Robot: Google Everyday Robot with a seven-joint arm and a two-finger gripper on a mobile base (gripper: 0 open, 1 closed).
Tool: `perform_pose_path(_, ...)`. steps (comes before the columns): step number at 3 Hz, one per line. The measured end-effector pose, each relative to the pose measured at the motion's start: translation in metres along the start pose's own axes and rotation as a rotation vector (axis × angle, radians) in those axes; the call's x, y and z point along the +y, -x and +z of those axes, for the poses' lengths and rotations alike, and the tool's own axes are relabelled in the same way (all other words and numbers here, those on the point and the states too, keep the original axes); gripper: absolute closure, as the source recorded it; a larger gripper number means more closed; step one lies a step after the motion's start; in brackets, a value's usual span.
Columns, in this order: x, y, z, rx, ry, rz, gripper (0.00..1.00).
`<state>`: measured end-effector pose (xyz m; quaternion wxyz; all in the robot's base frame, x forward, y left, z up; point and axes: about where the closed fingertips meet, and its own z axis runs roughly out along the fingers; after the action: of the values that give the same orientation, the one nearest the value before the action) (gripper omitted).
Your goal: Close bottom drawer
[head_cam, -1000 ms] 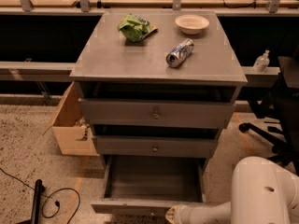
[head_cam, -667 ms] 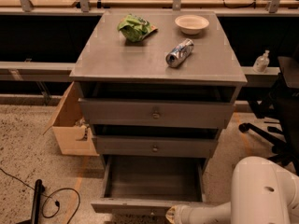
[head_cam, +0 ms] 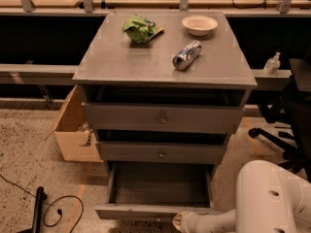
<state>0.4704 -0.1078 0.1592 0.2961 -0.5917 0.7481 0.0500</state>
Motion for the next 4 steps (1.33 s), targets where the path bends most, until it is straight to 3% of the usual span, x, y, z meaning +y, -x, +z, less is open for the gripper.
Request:
perform_pose_path(1, -0.0021, -0.0022, 0.0014, 0.01, -0.055, -0.004, 1.0)
perform_pose_path(3, -0.0065, -0.0032, 0.0013, 0.016, -0.261, -0.049, 1.0)
perform_pose_path(4, -0.0089, -0.0032, 0.0038, 0.013, -0.299, -0.057, 1.0)
